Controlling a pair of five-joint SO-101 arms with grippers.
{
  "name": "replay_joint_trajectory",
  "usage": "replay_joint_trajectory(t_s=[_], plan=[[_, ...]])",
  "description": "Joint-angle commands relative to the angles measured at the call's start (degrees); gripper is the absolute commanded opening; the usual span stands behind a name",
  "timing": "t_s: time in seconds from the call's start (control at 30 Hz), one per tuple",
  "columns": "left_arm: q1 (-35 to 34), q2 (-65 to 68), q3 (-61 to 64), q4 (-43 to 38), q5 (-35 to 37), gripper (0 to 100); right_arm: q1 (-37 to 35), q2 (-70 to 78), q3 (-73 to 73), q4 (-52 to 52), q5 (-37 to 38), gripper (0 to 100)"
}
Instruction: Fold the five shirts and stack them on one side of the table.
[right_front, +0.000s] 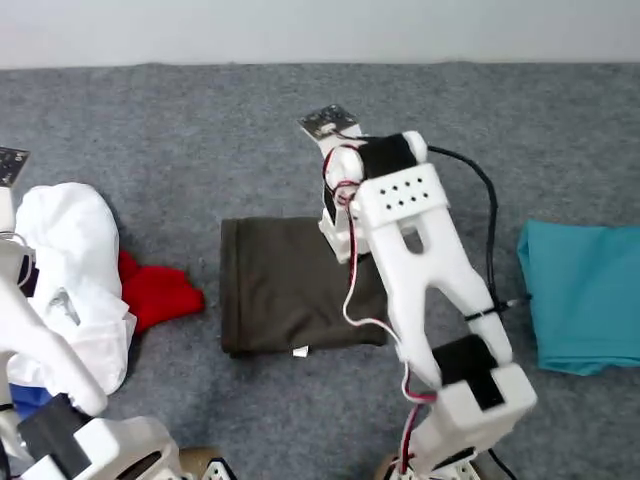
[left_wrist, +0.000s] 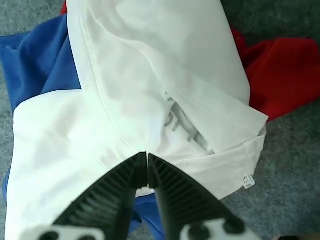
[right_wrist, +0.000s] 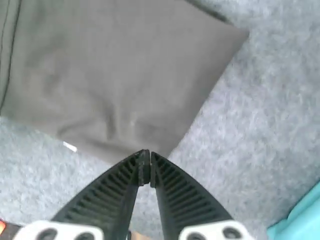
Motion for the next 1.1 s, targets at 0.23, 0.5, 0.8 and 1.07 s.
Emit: replay_joint_trajectory(t_s=[0.23,0.5,0.8,1.07], plan=[[-0.3,-5.6,-0.5,4.4,-0.2,2,-0.5,-16.6,19.7,1.1,-11.4,13.3],[1.0,-14.5,-0.2,5.1,-0.2,2,-2.2,-16.0,32.0,-16.6,-27.8,37.5],[0.7,-16.7,-0.3,7.1,-0.2,2,-5.7,-4.7,32.6,-29.8,-32.6,30.9],[0.7,-19.1,-0.3,7.1,-0.4,2,-5.1,6.1,32.6,-31.0,-35.6,30.7]])
